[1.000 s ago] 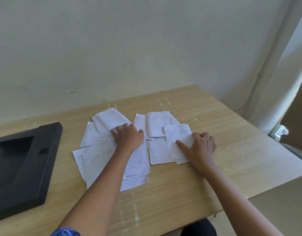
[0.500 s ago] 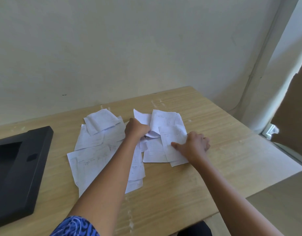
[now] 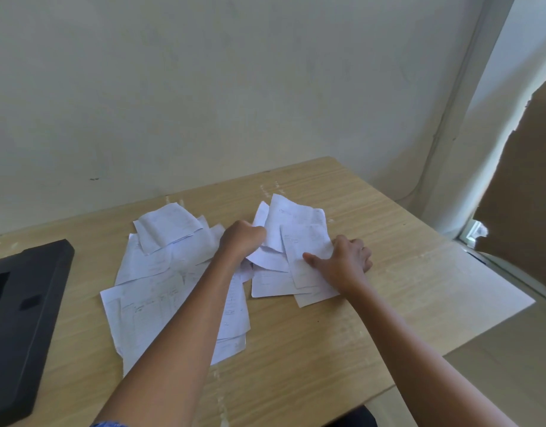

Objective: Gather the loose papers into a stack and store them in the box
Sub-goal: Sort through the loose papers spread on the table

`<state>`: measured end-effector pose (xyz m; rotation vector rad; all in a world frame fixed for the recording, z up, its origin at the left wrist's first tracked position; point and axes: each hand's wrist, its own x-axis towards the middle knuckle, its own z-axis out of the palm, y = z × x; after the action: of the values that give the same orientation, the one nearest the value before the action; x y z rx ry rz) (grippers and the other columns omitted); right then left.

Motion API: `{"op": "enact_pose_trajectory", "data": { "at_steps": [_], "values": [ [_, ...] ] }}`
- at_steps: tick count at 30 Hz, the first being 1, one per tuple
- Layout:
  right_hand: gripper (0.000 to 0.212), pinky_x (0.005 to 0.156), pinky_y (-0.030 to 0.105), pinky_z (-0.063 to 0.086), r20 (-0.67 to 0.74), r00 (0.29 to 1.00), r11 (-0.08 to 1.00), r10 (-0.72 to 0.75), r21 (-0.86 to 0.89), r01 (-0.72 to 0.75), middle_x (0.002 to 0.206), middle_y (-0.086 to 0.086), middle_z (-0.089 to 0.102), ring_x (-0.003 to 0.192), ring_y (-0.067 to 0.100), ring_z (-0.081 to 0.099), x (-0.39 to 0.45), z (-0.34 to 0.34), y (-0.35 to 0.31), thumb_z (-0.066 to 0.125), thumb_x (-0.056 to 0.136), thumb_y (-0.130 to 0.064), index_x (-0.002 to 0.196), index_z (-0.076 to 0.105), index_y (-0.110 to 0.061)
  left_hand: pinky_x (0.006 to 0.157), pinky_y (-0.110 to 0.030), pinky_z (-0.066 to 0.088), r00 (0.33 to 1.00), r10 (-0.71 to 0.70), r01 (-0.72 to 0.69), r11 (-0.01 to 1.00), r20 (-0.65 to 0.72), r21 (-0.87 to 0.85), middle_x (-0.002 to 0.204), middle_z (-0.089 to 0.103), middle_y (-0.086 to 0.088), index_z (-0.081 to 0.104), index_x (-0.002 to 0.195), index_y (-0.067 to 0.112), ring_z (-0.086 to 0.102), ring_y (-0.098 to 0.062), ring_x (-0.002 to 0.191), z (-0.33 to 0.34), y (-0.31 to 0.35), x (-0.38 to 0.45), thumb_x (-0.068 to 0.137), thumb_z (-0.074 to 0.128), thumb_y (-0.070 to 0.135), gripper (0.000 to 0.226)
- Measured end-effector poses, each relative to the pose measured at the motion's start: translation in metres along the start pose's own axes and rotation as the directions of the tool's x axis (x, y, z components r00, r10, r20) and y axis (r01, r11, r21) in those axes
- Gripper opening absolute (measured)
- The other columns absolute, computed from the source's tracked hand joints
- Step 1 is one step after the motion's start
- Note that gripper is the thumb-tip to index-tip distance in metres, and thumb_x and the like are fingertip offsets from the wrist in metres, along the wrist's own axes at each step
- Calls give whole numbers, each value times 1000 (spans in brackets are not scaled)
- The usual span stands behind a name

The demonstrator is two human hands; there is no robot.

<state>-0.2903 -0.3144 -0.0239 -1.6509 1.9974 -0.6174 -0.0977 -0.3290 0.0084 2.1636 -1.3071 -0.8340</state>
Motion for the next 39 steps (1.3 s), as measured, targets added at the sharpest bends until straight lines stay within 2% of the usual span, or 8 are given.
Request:
{"op": "enact_pose_trajectory", "data": {
  "at_steps": [3,7,13,17,20,26,31,39],
  "values": [
    [64,107,46,24,-23,1000,999,-13,34,13,134,15,41,129,36,30,0,4,-2,70,82,-54,128,52,-13,76,-36,42,997,49,-41,994,-66,104,77,56,-2,52,79,10,57,-28,84,13,6,-6,99,38,36,36],
    [62,105,46,22,-72,996,998,-50,32,53,132,13,42,127,35,29,-1,12,1,65,85,-56,129,53,-14,112,-42,31,972,138,-72,946,-190,317,122,64,-18,67,114,0,49,-35,127,46,9,-13,102,39,49,57],
    [42,105,47,23,-33,999,998,-25,50,27,134,15,45,127,38,30,3,9,0,43,101,-45,125,57,-14,79,-34,29,950,136,-10,912,-280,410,122,59,-14,58,120,3,51,-31,116,72,18,-25,96,51,58,61],
    [28,107,45,26,103,994,999,-25,42,21,133,15,47,128,38,30,11,-2,5,42,100,-29,117,58,-14,92,-36,44,952,133,4,894,-275,448,122,57,-14,54,124,0,53,-29,114,71,28,-36,93,62,59,67],
    [38,108,44,27,177,982,998,-60,22,57,137,12,45,132,36,29,13,-9,8,53,95,-30,131,53,-18,96,-38,48,968,3,85,936,-251,341,131,51,-19,52,130,3,49,-33,121,73,31,-36,87,69,61,75],
    [59,112,44,27,167,982,996,-85,52,77,140,9,43,134,33,28,13,-9,13,66,89,-36,143,46,-25,97,-42,43,970,-46,141,905,-238,402,133,40,-17,49,129,15,40,-37,121,83,45,-48,93,62,54,55],
    [57,112,42,26,149,982,989,-117,103,103,137,4,46,135,28,29,11,-12,20,69,87,-39,139,50,-29,100,-40,44,974,-52,117,949,-222,293,135,50,-17,45,134,8,51,-34,124,77,43,-46,92,68,47,63],
    [54,112,41,23,146,980,987,-138,101,124,139,3,42,135,27,27,9,-11,21,68,88,-40,138,50,-30,74,-29,49,994,19,11,964,-109,264,87,64,1,59,90,13,63,-20,88,55,43,-38,86,67,26,16]
  ]
}}
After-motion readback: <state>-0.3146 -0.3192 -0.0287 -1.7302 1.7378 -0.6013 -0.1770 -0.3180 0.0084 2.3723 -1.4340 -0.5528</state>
